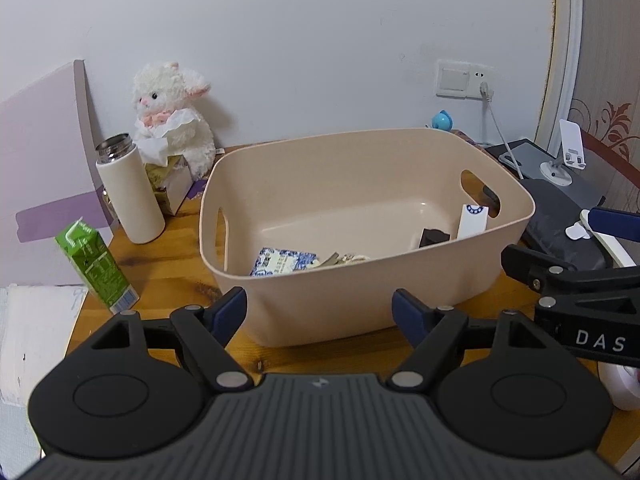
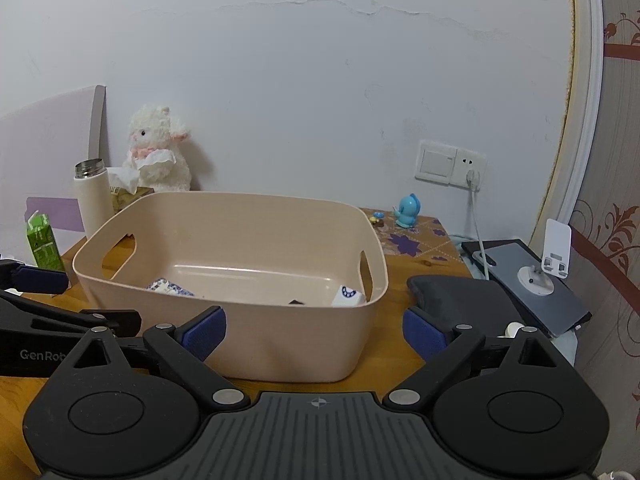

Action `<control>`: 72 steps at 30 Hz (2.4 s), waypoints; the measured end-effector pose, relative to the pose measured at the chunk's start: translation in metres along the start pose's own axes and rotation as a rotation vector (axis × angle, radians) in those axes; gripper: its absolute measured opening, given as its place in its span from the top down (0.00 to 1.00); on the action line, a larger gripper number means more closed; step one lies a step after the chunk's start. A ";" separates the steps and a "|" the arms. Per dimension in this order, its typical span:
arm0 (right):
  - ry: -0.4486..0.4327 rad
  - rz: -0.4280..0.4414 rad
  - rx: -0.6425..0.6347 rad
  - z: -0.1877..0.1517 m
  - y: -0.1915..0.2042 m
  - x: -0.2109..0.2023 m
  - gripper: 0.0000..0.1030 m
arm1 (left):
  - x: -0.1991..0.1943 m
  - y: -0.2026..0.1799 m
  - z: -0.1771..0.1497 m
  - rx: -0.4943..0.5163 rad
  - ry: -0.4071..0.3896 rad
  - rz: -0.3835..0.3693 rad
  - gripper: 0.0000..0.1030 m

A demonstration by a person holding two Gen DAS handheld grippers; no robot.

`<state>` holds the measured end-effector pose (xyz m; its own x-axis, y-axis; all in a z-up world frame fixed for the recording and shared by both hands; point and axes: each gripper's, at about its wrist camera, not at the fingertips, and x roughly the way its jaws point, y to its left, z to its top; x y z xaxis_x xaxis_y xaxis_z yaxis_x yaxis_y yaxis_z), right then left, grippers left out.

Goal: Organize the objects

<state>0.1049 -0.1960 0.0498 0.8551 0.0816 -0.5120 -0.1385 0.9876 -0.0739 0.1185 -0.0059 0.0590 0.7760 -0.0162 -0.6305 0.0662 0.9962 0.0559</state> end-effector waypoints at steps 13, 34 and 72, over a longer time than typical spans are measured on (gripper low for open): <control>0.039 0.006 0.004 -0.014 0.000 0.003 0.06 | 0.008 -0.002 -0.016 -0.002 0.041 -0.013 0.21; 0.069 0.017 0.009 -0.030 -0.005 -0.012 0.06 | -0.005 0.000 -0.037 -0.025 0.057 -0.019 0.21; 0.129 0.068 -0.024 -0.082 0.013 -0.072 0.03 | -0.073 0.022 -0.100 -0.080 0.087 -0.033 0.20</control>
<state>0.0000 -0.2001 0.0155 0.7719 0.1290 -0.6225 -0.2075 0.9767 -0.0550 0.0007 0.0257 0.0288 0.7166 -0.0452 -0.6960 0.0381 0.9989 -0.0257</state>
